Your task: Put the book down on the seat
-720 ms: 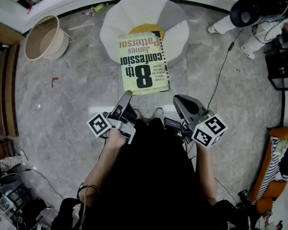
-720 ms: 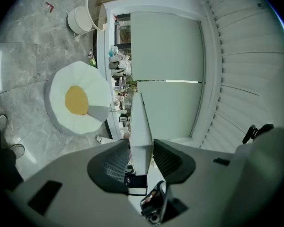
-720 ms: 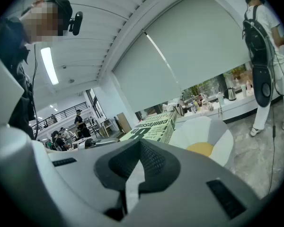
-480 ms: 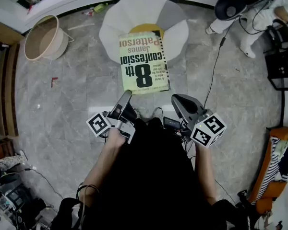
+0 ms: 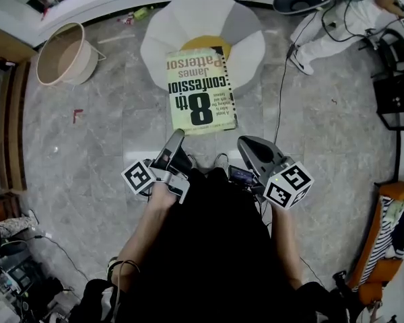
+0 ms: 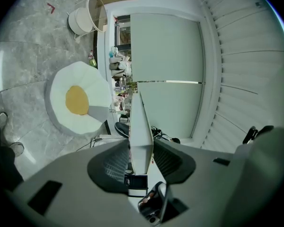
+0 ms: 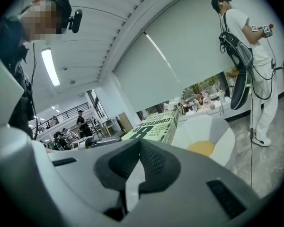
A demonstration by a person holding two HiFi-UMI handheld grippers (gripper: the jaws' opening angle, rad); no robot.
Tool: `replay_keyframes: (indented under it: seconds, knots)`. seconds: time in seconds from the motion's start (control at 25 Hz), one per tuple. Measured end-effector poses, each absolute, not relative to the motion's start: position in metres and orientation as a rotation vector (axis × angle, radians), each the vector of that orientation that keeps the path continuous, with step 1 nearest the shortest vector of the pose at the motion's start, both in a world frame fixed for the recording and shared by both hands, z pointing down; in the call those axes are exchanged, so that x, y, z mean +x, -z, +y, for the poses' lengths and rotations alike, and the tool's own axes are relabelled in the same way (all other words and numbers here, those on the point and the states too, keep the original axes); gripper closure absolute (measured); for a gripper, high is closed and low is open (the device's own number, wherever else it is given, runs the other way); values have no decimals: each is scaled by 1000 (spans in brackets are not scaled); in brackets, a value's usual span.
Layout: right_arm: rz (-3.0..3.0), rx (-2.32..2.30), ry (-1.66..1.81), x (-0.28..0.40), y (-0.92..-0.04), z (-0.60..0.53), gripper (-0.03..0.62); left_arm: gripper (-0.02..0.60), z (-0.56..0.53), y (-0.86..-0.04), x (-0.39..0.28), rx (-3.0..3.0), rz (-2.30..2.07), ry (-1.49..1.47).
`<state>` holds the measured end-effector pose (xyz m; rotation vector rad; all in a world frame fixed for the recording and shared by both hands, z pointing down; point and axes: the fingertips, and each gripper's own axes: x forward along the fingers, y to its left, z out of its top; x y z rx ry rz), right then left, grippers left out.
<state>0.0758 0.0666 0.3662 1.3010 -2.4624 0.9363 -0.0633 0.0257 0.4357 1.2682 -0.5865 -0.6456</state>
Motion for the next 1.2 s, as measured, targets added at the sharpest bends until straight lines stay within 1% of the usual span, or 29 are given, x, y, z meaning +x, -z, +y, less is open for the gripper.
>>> replay_keyframes:
  seconds: [1.2]
  knots:
    - [-2462,1161,-955,99,-383,80,579,413,36,-433,-46,1226,-666,751]
